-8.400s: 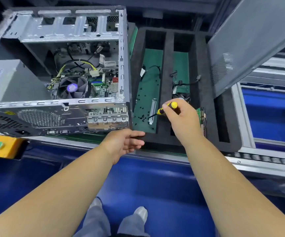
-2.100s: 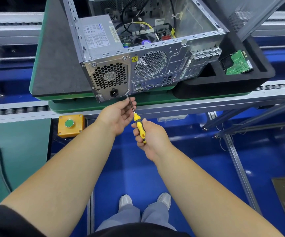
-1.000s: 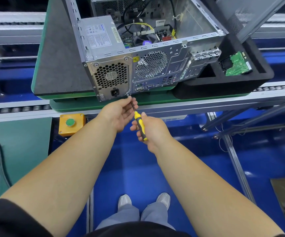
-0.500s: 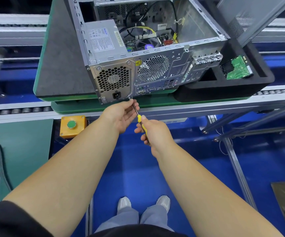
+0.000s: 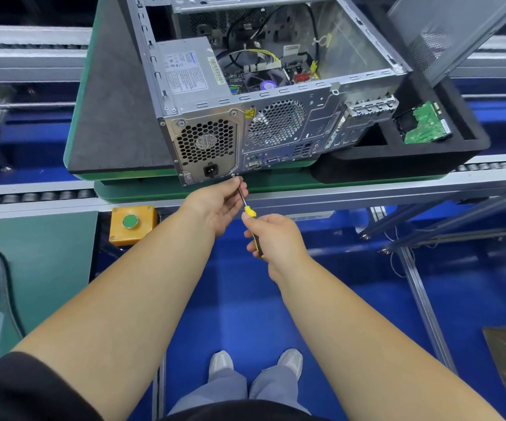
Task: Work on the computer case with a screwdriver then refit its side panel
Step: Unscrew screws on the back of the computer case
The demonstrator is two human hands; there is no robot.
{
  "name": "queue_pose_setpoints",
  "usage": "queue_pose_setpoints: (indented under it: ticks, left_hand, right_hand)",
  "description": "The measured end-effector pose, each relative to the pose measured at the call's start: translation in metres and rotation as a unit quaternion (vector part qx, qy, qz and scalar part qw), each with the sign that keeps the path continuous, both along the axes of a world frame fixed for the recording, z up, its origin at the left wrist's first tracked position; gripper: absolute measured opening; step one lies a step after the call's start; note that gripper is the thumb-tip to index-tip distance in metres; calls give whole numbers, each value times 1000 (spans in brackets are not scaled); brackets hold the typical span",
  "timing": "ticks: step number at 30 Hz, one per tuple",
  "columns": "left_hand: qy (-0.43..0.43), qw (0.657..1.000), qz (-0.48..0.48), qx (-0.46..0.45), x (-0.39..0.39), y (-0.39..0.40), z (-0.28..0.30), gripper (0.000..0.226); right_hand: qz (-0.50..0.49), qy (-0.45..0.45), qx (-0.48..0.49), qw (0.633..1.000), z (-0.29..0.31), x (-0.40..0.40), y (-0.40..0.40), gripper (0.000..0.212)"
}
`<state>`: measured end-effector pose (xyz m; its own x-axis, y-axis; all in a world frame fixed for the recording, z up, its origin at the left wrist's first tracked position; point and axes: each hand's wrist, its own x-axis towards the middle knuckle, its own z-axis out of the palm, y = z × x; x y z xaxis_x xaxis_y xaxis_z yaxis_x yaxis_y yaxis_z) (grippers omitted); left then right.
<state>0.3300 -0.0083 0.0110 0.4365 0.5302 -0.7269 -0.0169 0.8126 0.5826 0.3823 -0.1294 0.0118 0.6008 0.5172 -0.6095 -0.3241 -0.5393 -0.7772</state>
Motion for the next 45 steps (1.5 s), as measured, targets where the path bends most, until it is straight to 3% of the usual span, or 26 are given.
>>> queue_pose_setpoints:
  ticks: [10, 14, 18, 19, 21, 23, 25, 27, 29, 30, 32, 34, 37, 40, 42, 43, 45]
  left_hand:
    - [21, 1000, 6, 12, 3, 2, -4, 6]
    - [34, 999, 7, 13, 5, 4, -4, 10]
    - [55, 998, 3, 17, 7, 7, -5, 13]
    - [56, 998, 3, 21, 8, 7, -5, 14]
    - [58, 998, 1, 27, 8, 7, -6, 15]
    - [61, 998, 0, 28, 8, 6, -6, 16]
    - [65, 998, 1, 27, 8, 6, -6, 17]
    - [71, 997, -3, 28, 9, 6, -6, 20]
    - [74, 997, -6, 29, 9, 6, -7, 22]
    - [75, 997, -8, 29, 8, 6, -7, 23]
    - [76, 996, -18, 31, 7, 5, -8, 24]
    - [50, 998, -26, 32, 6, 3, -8, 19]
    - [-15, 998, -47, 33, 2, 0, -6, 15]
    - [-33, 997, -63, 38, -2, -3, -6, 20]
    - [-26, 997, -62, 46, -3, -4, -6, 19]
    - [-23, 997, -60, 50, -4, -4, -6, 18]
    - [-23, 997, -54, 53, -5, -3, -7, 17]
  right_hand:
    - [5, 5, -5, 1000, 2, -5, 4, 35]
    - [-16, 110, 1, 994, 4, 1, 6, 47]
    - [-15, 196, 39, 980, 6, 8, 1, 43]
    - [1, 163, 29, 986, 6, 7, 0, 42]
    - [69, -13, -25, 997, 7, 1, 0, 40]
    - [107, -219, -80, 967, 2, -4, -2, 42]
    - [92, -291, -88, 948, -3, -8, -2, 44]
    - [68, -217, -45, 973, -5, -7, 2, 45]
    - [6, -3, 25, 1000, -4, -5, 4, 45]
    - [-27, 148, 61, 987, -3, -2, 2, 45]
    - [-78, 380, 113, 915, -2, 4, -1, 45]
    - [-80, 416, 128, 897, -3, 7, -3, 44]
    - [-54, 305, 101, 946, -3, 3, 1, 34]
    - [10, 8, 12, 1000, -5, -1, 1, 35]
    - [59, -148, -40, 986, -8, -3, 1, 42]
    - [65, -170, -40, 982, -7, -4, 1, 44]
    - [35, -119, -2, 992, -4, -7, 5, 44]
